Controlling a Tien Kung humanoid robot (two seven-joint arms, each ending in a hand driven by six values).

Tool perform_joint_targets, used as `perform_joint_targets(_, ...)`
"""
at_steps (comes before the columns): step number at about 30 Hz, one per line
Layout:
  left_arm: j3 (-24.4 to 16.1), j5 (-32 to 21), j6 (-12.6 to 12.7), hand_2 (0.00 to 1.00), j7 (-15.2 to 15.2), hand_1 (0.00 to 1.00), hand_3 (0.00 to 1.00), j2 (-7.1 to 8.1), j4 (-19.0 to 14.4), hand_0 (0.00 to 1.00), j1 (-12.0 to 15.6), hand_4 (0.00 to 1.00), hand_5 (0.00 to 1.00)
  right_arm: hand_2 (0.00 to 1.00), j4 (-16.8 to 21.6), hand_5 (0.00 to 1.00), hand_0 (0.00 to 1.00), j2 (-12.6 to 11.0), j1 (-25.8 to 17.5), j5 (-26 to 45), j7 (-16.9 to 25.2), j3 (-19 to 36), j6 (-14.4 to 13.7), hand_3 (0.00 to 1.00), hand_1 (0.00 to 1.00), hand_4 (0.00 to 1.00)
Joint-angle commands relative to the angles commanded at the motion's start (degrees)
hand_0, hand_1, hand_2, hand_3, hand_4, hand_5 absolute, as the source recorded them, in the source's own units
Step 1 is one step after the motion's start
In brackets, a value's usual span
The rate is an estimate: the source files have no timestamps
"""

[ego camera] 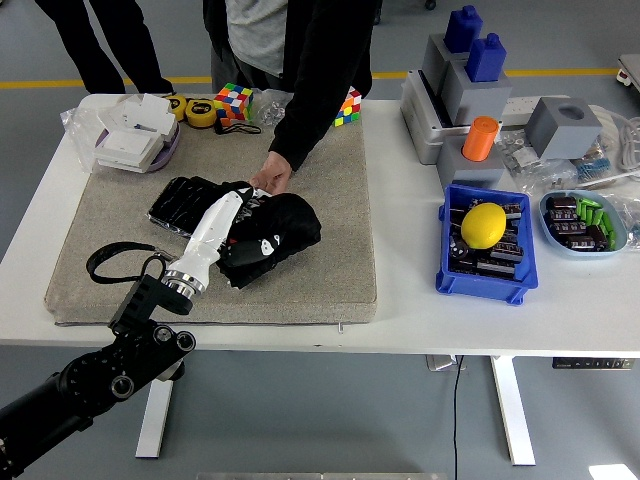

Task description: Pick the rag up,wipe the panel,place it on the desk

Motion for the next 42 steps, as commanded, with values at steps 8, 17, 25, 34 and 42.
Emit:
perform_joint_targets(8, -3.1, 0.9, 0.4, 0.382, -0.5, 0.307, 0.57, -0.45, 4.3, 0.231, -0.5, 0.665, 0.002, 0.492, 0.0, 0.363, 0.542, 0.0, -0.1, 0.0, 0.0, 0.0, 0.0, 0.522, 0.562, 0.896)
perform_joint_targets(17, -10.2, 1.2, 1.1, 0.381, -2.3, 0.307, 0.57, -0.12, 9.4, 0.231, -1.6, 0.665, 0.002, 0.492, -0.1, 0.363, 0.542, 0.0, 0.0, -0.1, 0.0, 0.1, 0.0, 0.522, 0.562, 0.896)
perform_joint_targets(25, -16.3, 1.4, 0.6, 0.382, -2.3, 0.307, 0.57, -0.36, 18.3, 0.231, -4.6, 0.663, 0.002, 0.491, 0.0, 0.361, 0.542, 0.0, 0.1, 0.2, 0.0, -0.1, 0.0, 0.522, 0.562, 0.896)
perform_joint_targets(34, -22.7, 3.9, 0.1, 0.381, -2.1, 0.305, 0.57, -0.59, 25.2, 0.231, -6.3, 0.665, 0.002, 0.491, -0.1, 0.361, 0.541, 0.0, 0.0, 0.0, 0.0, 0.2, -0.1, 0.521, 0.561, 0.895)
perform_joint_targets(42, -29.9, 5.4, 1.1, 0.381, -3.7, 0.305, 0.57, -0.35, 26.7, 0.231, -5.3, 0.665, 0.002, 0.491, 0.0, 0.361, 0.543, 0.0, 0.1, 0.2, 0.0, 0.0, -0.1, 0.521, 0.562, 0.895)
